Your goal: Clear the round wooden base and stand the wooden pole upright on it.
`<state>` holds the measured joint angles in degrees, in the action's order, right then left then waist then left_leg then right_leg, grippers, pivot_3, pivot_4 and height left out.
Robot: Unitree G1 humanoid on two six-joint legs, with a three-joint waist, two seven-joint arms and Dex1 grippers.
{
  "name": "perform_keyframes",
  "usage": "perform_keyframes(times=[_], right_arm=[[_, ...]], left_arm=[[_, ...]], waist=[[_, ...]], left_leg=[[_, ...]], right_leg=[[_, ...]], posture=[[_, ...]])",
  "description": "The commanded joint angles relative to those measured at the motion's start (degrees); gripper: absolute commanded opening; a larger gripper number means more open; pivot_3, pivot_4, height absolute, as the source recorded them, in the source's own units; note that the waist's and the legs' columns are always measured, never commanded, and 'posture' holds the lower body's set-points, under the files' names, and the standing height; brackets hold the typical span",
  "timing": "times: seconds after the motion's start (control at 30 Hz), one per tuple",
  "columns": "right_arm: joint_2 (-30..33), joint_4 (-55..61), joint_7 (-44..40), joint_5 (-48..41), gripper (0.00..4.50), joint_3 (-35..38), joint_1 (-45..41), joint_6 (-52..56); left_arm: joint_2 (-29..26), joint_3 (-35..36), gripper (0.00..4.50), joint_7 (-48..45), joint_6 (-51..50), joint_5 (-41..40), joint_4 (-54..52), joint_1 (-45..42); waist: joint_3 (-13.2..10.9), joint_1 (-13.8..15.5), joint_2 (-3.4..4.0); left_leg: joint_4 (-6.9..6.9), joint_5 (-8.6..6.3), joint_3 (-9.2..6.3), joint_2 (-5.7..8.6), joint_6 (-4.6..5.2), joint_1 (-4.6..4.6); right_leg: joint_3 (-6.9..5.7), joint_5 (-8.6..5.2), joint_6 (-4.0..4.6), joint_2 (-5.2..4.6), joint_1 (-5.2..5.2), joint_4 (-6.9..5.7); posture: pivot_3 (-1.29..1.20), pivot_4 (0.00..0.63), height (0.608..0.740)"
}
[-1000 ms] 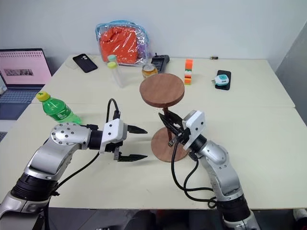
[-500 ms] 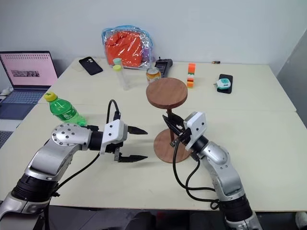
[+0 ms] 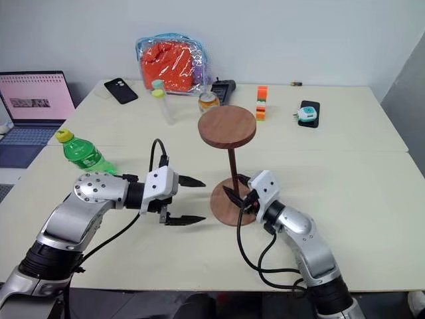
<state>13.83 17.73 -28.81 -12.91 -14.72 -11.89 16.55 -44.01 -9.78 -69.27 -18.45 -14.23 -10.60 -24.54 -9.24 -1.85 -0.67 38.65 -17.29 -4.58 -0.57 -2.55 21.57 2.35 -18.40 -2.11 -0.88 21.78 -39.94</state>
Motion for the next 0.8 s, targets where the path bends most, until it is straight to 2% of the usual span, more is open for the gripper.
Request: perform_keyframes(times=[0.03,0.13,0.2,0.27,0.4,0.53,0.7,0.8], right_arm=[[2.32,4.19,-1.95,-0.52,3.43,0.20,1.14,1.48],[5.42,6.09,-3.24,0.02,4.05,0.51,2.38,3.15],[9.92,8.47,-5.41,0.46,4.49,1.91,3.72,3.97],[14.31,10.80,-7.45,0.20,4.49,4.23,5.15,4.10],[22.61,16.36,-12.93,-6.65,4.49,14.88,9.82,5.27],[29.11,18.89,-19.61,-13.04,4.49,26.52,14.58,4.18],[35.18,19.94,-24.77,-19.78,4.49,38.40,19.05,8.04],[37.19,18.91,-26.60,-20.90,4.49,41.81,20.38,8.47]], left_arm=[[0.04,0.58,4.50,0.60,-0.38,-0.50,-1.49,-1.12],[-0.17,1.63,4.50,0.63,-1.24,-1.42,-1.87,-0.94],[-0.81,2.73,4.50,0.99,-2.94,-2.20,-2.43,-0.89],[-1.56,4.41,4.50,0.92,-5.46,-4.19,-3.23,-0.73],[-4.98,8.93,4.50,1.29,-8.86,-6.43,-4.92,0.38],[-9.10,11.79,4.50,0.23,-7.39,-6.02,-5.12,3.83],[-11.55,14.77,4.50,0.10,-7.57,-6.92,-3.96,5.92],[-11.05,15.05,4.50,-0.43,-6.12,-7.65,-2.94,5.72]], waist=[[0.00,0.00,0.00],[0.00,0.14,0.00],[-0.01,0.14,0.00],[-0.02,0.16,0.00],[-0.07,0.10,-0.01],[-0.11,0.06,0.03],[-0.21,0.21,0.01],[-0.24,0.22,-0.03]], left_leg=[[0.01,0.00,0.00,0.01,0.00,0.02],[0.04,0.00,-0.03,0.04,0.00,0.09],[0.06,0.00,-0.02,0.05,0.00,0.12],[0.08,0.00,-0.04,0.07,0.00,0.17],[0.07,0.00,-0.04,0.05,0.00,0.20],[0.05,-0.01,-0.04,0.01,0.01,0.19],[0.04,-0.01,-0.03,0.02,0.01,0.19],[0.07,-0.01,-0.04,0.02,0.01,0.17]], right_leg=[[0.01,0.00,0.00,0.00,0.01,0.00],[-0.03,0.00,0.00,-0.03,0.03,0.02],[-0.02,0.00,0.00,-0.04,0.03,0.03],[-0.04,0.00,0.00,-0.06,0.05,0.03],[-0.04,0.00,0.00,-0.05,0.09,0.04],[-0.03,0.00,0.00,-0.04,0.07,0.06],[-0.01,0.00,0.00,-0.05,0.05,0.09],[-0.01,0.00,0.00,-0.06,-0.05,0.12]], posture=[[0.00,0.150,0.740],[0.00,0.150,0.740],[0.00,0.150,0.740],[0.00,0.150,0.740],[0.00,0.150,0.740],[0.00,0.150,0.740],[0.00,0.150,0.740],[0.00,0.150,0.740]])
